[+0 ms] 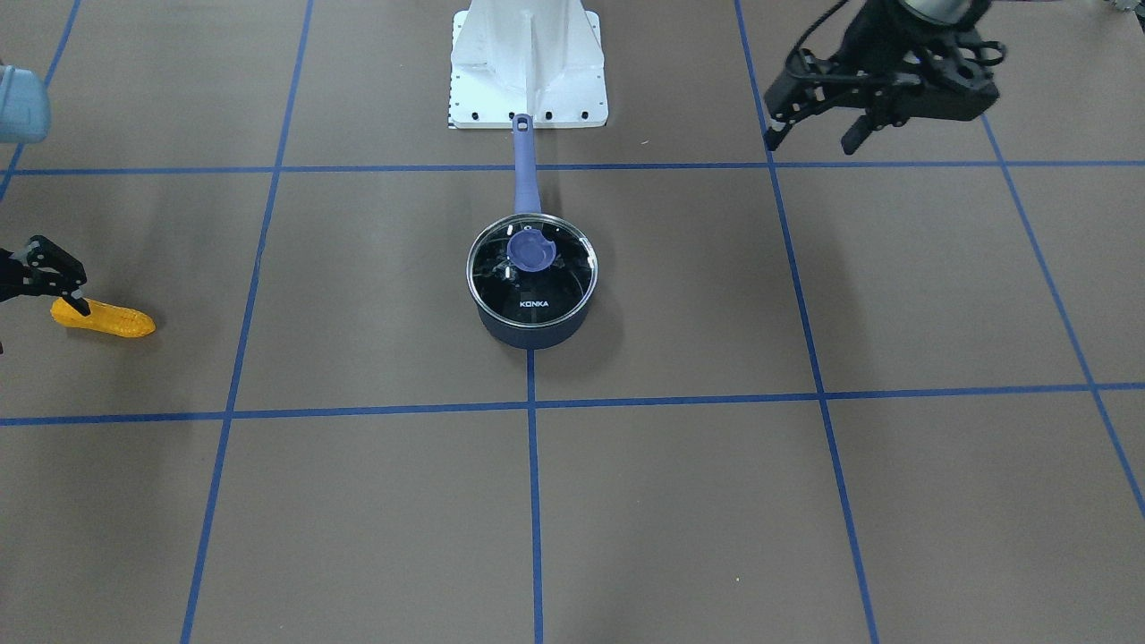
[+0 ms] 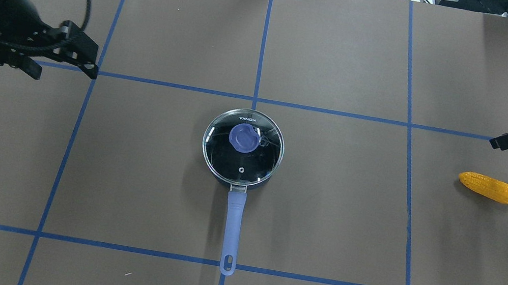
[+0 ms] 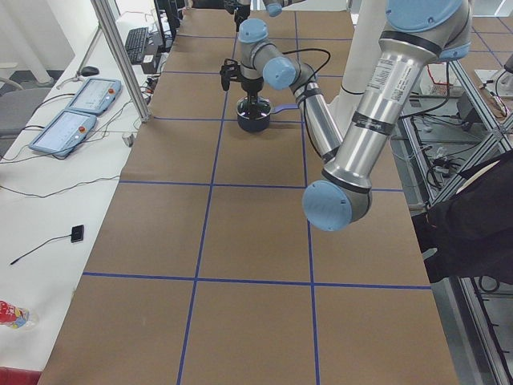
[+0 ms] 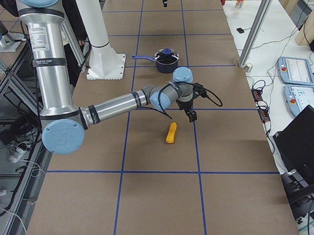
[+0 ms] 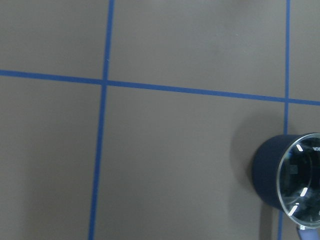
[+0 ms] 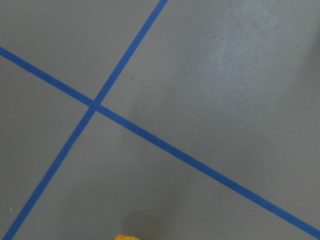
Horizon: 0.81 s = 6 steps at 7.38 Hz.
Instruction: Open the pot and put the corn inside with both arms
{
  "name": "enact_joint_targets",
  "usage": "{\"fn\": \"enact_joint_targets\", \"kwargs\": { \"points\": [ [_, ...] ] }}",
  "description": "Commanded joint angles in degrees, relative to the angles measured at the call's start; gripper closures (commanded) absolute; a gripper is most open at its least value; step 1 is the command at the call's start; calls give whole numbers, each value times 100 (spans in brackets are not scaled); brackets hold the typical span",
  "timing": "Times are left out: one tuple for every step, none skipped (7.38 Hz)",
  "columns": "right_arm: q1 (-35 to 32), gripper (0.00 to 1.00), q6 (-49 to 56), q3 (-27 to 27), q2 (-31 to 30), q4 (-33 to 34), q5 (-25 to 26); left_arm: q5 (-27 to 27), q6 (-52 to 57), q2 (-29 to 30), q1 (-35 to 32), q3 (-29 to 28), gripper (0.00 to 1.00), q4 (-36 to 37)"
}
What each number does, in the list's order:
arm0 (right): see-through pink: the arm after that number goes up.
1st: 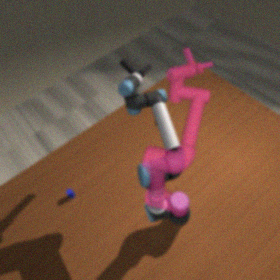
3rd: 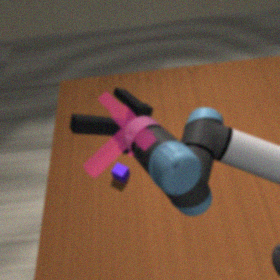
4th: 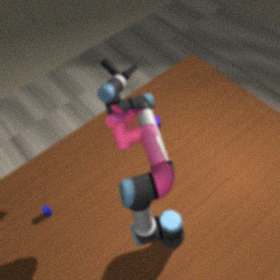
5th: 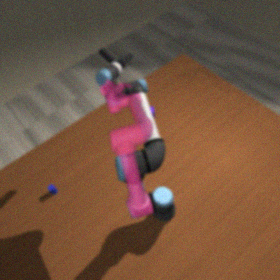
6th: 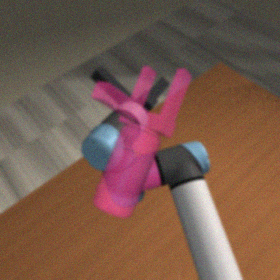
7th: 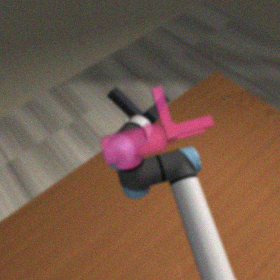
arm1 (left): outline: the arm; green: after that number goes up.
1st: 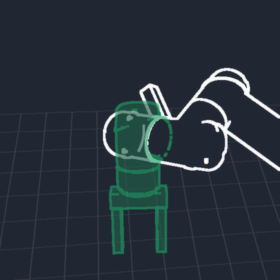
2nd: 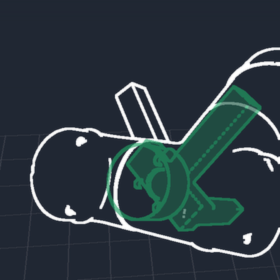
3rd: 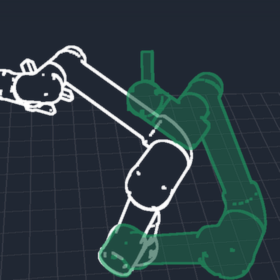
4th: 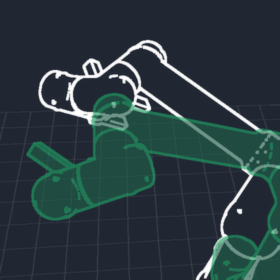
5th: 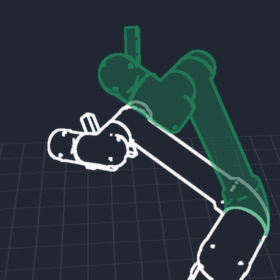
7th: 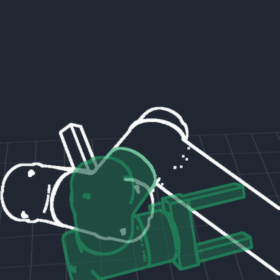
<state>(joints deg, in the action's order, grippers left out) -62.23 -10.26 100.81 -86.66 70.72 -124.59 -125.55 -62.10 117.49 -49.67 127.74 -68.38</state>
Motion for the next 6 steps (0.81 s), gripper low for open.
{"fn": "enact_joint_targets", "kwargs": {
  "points": [
    [639,0,7,-61,-79,-75,522,740,-739,791,929,-178,2,607],
    [833,0,42,-279,-97,-467,724,795,-882,993,976,-388,2,598],
    [888,0,42,-647,-202,-1071,735,822,-1136,1395,1125,-842,2,519],
    [888,0,51,-859,-220,-1347,743,996,-1390,1652,1187,-1239,2,310],
    [888,0,77,-914,-220,-1350,752,1119,-1698,1794,1370,-1538,2,3],
    [879,0,155,-888,-298,-1376,726,1243,-1849,1969,1485,-1776,2,-61]
  ]
}}
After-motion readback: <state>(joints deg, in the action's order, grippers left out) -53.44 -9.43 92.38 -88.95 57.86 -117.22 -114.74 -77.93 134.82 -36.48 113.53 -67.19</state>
